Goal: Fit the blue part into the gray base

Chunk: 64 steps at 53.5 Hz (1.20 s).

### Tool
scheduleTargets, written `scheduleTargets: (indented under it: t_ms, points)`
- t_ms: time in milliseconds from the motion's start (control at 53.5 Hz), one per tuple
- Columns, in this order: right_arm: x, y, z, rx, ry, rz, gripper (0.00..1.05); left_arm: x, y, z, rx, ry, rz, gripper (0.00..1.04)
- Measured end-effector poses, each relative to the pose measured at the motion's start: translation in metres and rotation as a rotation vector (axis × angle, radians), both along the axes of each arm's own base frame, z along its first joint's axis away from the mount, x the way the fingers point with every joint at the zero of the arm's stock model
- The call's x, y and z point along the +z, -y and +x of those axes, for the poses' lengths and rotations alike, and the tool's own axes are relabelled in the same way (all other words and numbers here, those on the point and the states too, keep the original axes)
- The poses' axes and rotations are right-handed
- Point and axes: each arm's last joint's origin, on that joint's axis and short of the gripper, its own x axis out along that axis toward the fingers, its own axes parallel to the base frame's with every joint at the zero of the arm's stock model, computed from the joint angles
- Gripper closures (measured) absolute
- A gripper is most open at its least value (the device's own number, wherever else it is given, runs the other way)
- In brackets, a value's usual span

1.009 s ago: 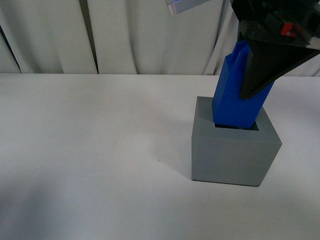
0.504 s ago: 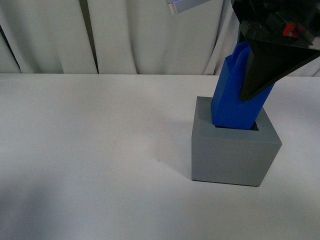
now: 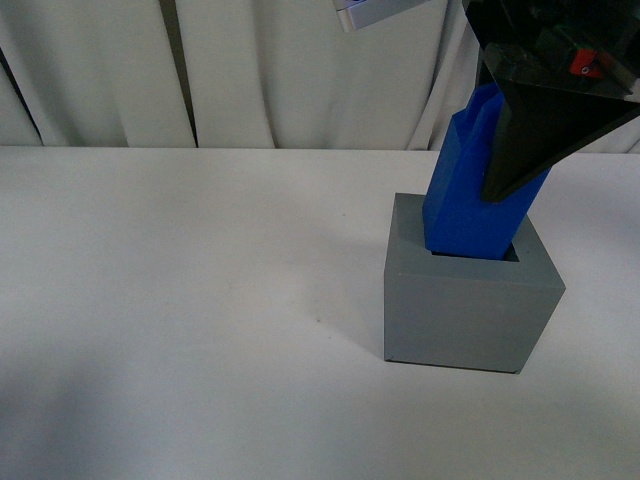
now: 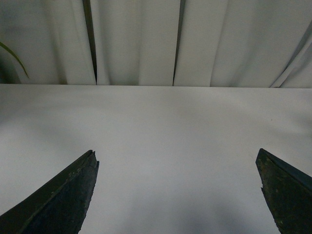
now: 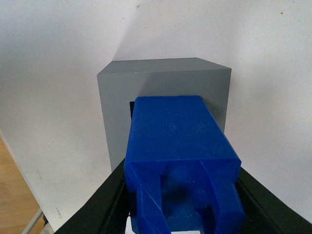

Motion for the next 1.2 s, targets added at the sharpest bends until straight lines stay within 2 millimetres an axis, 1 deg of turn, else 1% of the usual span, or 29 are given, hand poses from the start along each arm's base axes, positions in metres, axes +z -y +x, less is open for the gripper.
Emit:
scheduleTargets:
  t_ms: [205, 878, 1009, 1196]
  points:
    - [-0.001, 0.0, 0.001, 0.006, 0.02, -0.014, 0.58, 0.0, 0.0, 0.0, 0.0, 0.0, 0.0, 0.06]
    - [0.0, 0.005, 0.001, -0.005, 0.004, 0.0, 0.58, 0.0, 0.0, 0.0, 0.0, 0.0, 0.0, 0.06]
    - [-0.011, 0.007, 0.0, -0.002, -0.006, -0.05, 0.58, 0.0, 0.0, 0.0, 0.0, 0.0, 0.0, 0.06]
    - [-0.012, 0.006, 0.0, 0.002, -0.004, -0.039, 0.58, 0.0, 0.0, 0.0, 0.0, 0.0, 0.0, 0.06]
